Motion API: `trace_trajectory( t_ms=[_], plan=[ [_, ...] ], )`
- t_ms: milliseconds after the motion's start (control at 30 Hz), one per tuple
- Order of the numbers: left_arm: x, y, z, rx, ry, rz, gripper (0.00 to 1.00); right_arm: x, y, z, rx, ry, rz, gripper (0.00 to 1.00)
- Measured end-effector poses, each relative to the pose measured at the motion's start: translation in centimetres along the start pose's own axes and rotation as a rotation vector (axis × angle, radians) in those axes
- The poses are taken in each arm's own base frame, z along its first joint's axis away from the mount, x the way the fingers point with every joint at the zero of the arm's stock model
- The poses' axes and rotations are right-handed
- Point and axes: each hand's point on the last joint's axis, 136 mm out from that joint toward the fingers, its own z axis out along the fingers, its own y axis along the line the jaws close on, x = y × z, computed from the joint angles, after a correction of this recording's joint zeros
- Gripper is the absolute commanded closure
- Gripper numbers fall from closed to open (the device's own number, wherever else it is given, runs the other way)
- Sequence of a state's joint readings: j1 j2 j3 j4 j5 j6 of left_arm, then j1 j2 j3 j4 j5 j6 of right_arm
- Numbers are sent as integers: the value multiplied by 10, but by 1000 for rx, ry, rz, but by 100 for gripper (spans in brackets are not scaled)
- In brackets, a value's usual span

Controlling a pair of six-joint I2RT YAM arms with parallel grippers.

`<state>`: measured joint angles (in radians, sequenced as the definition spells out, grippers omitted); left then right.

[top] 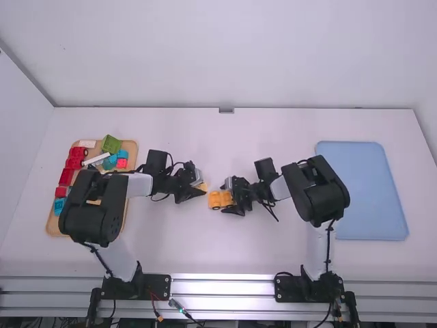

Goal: Assemble lego blocks to make yellow taxi

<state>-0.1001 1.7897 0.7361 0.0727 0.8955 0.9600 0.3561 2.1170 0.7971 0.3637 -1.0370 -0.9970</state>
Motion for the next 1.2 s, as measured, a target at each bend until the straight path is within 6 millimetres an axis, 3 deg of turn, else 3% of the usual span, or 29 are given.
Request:
trace_trajectory(
  t_ms=[233,433,633,867,1000,1200],
  plan=[
    [-22,-18,-6,-18,-12,73,98,0,0,0,-1,0,3,19],
    [-19,-32,1,16,3,70,98,0,1,2,-4,1,0,20],
    [-27,-27,4,-11,-27,132,98,3,-3,14,5,-19,-10,24],
    [-19,-33,5,-19,-33,144,98,1,-4,16,0,-56,14,29],
    [-22,-26,8,-40,-53,142,98,1,-4,15,1,-58,29,40],
    [-11,-28,17,-9,-52,95,98,1,-4,15,1,-58,49,41]
  ],
)
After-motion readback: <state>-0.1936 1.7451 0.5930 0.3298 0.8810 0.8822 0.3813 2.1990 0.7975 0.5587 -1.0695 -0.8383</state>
